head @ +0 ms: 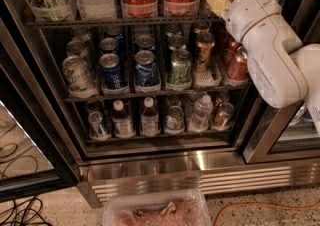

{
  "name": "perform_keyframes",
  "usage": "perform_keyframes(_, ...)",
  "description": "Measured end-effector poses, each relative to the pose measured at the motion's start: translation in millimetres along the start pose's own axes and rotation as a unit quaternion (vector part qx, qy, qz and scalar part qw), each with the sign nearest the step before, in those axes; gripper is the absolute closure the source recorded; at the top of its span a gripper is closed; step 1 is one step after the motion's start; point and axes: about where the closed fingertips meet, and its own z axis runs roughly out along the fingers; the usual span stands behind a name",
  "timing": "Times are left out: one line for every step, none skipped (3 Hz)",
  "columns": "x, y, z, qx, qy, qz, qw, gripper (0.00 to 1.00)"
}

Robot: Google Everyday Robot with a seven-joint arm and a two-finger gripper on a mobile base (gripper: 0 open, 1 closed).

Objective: Pick orange can from top shelf of fridge

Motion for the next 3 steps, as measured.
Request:
perform_keyframes(0,0,0,0.0,0.0,0.0,1.0,1.0)
perform_keyframes(-2,0,1,0.0,-0.002,0.002,1.0,1.0)
perform_keyframes(-16,-5,4,0.003,-0.021,0.009,0.9997,1.0)
